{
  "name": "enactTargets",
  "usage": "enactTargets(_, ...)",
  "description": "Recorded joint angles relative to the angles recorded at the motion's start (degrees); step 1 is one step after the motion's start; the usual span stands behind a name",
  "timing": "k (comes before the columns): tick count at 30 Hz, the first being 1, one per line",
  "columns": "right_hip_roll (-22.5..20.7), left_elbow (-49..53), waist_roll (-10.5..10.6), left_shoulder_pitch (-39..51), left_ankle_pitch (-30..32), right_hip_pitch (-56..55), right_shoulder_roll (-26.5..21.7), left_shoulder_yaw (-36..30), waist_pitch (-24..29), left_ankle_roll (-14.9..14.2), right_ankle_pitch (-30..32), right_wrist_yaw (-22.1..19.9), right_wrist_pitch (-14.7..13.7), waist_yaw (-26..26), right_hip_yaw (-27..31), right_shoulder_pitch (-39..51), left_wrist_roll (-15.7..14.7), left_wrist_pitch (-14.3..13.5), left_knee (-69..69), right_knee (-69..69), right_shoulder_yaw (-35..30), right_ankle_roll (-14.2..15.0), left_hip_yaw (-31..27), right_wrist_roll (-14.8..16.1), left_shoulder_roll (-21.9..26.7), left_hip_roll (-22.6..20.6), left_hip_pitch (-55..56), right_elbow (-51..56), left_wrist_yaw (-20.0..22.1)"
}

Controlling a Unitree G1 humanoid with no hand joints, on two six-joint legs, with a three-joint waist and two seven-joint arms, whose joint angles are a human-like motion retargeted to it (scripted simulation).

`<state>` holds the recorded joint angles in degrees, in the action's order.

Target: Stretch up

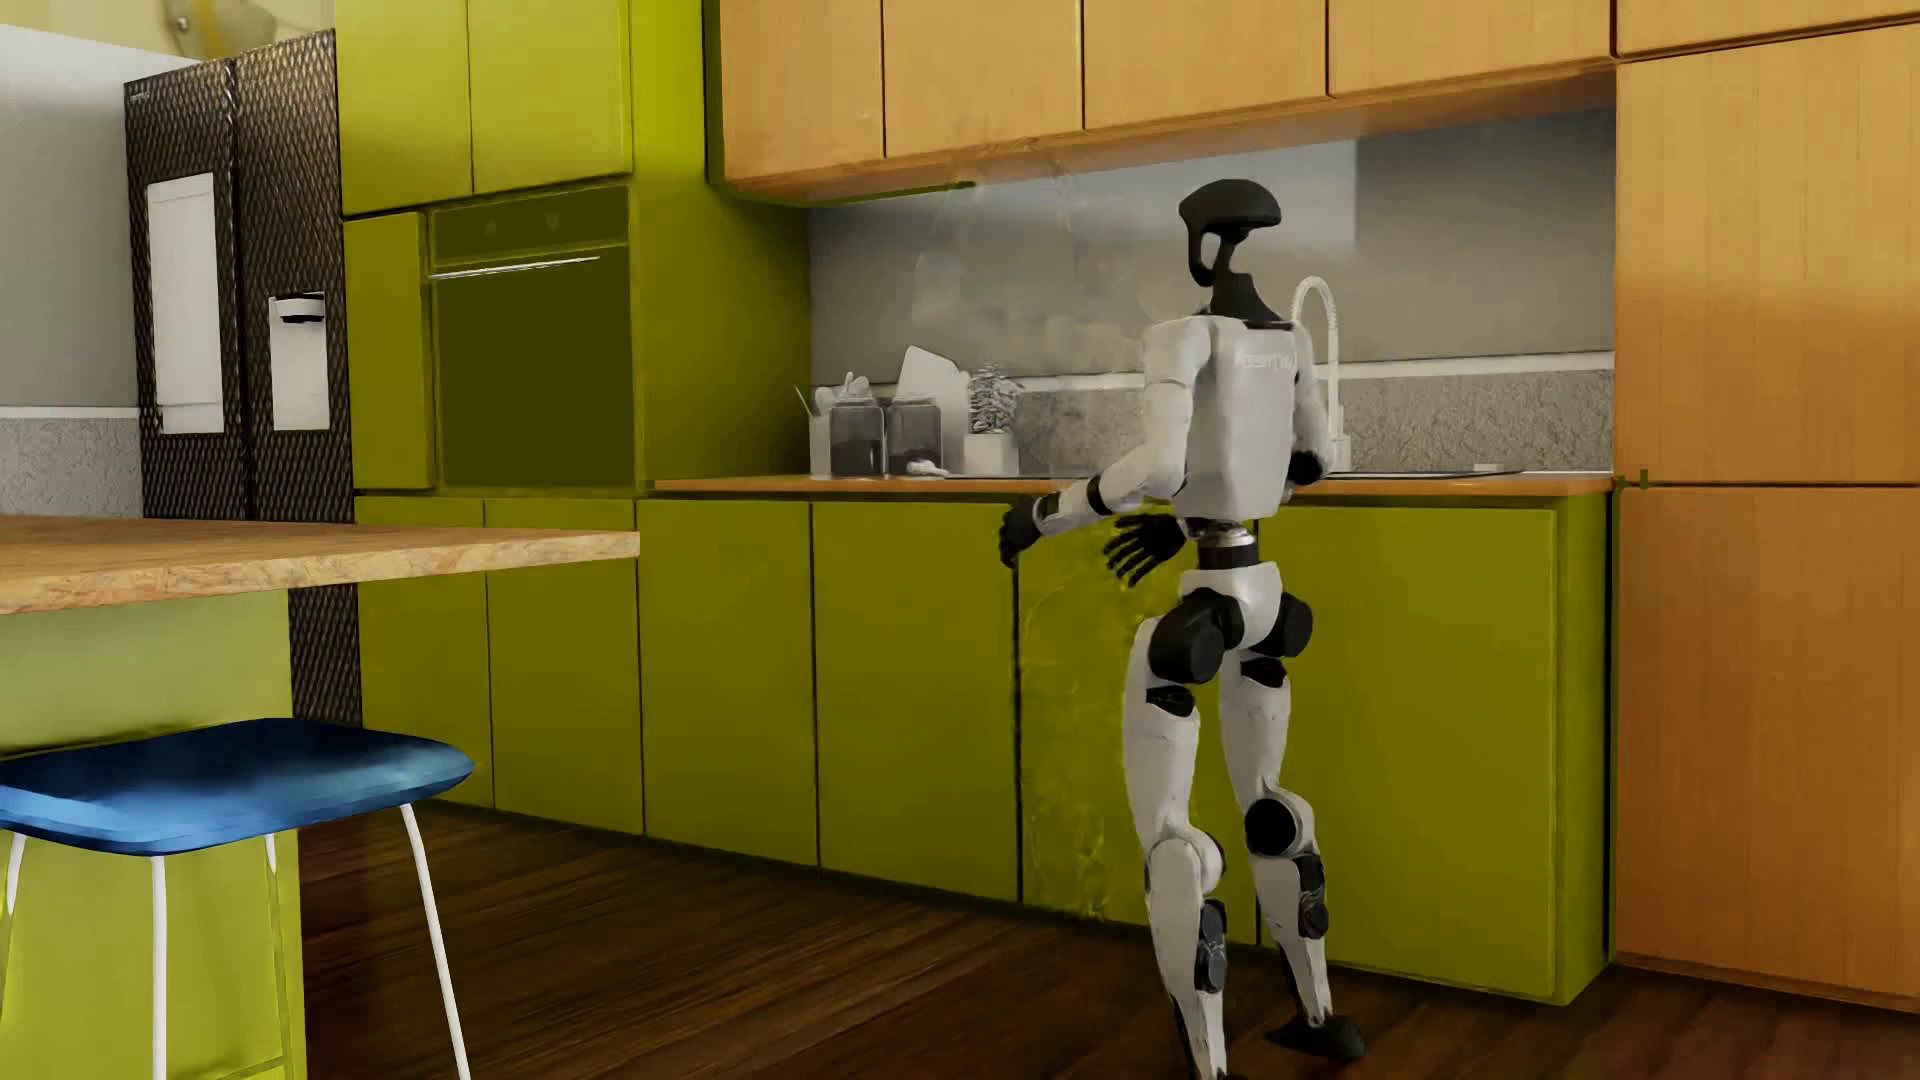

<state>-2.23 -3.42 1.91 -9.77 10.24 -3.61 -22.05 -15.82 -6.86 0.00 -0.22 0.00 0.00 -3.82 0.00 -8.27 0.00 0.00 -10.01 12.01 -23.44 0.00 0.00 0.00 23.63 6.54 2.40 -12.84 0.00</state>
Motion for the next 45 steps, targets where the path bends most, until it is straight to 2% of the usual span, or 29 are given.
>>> enactTargets(18,-0.1,0.9,0.2,0.0,-0.8,1.0,-0.3,0.5,0.2,0.0,-0.3,0.0,0.0,-0.2,0.0,0.7,0.0,0.0,0.2,-0.5,-0.3,0.0,0.0,0.0,0.2,0.3,-1.2,1.4,0.0)
enactTargets(20,-0.4,2.2,0.9,0.2,-0.4,0.5,-0.9,1.2,-0.3,0.0,0.8,0.0,0.0,1.0,0.0,1.0,0.0,0.0,-0.3,-1.4,0.3,0.0,0.0,0.0,0.2,0.8,0.3,3.0,0.0)
enactTargets(21,0.5,3.1,0.0,0.2,-0.2,1.5,-1.2,1.5,1.1,0.0,0.7,0.0,0.0,0.7,0.0,1.3,0.0,0.0,-0.4,-0.9,0.1,0.0,0.0,0.0,0.7,-0.4,-1.0,4.1,0.0)
enactTargets(22,0.5,4.0,-0.1,0.4,-0.7,2.4,-1.8,2.2,1.7,0.0,0.6,0.0,0.0,0.7,0.0,1.5,0.0,0.0,-0.3,-1.2,0.7,0.0,0.0,0.0,1.0,-0.6,-1.8,5.7,0.0)
enactTargets(29,-0.1,13.0,0.3,4.9,1.4,0.3,-5.0,9.7,0.2,0.0,-1.1,0.0,0.0,-0.6,0.0,6.3,0.0,0.0,0.2,0.4,7.7,0.0,0.0,0.0,4.7,0.2,-0.5,18.0,0.0)
enactTargets(34,-0.5,18.4,0.4,11.2,1.6,-0.2,-7.6,18.9,-0.3,0.0,-1.0,0.0,0.0,-0.7,0.0,11.8,0.0,0.0,0.2,0.5,17.2,0.0,0.0,0.0,7.4,0.5,0.1,25.7,0.0)
enactTargets(39,-0.6,18.9,0.2,19.8,1.4,0.0,-10.2,25.5,-0.1,0.0,-0.5,0.0,0.0,-0.5,0.0,19.5,0.0,0.0,0.1,0.3,23.7,0.0,0.0,0.0,11.8,0.5,0.0,29.1,0.0)
enactTargets(42,-0.6,18.4,0.3,25.3,1.7,-0.2,-11.5,27.1,-0.1,0.0,-0.6,0.0,0.0,-0.1,0.0,25.8,0.0,0.0,0.0,0.3,28.2,0.0,0.0,0.0,15.2,0.5,0.4,29.5,0.0)
enactTargets(45,-0.6,19.0,0.3,31.9,2.3,-0.2,-15.0,29.0,-0.2,0.0,-0.3,0.0,0.0,-0.1,0.0,33.4,0.0,0.0,0.1,0.2,31.9,0.0,0.0,0.0,18.6,0.3,0.5,29.9,0.0)
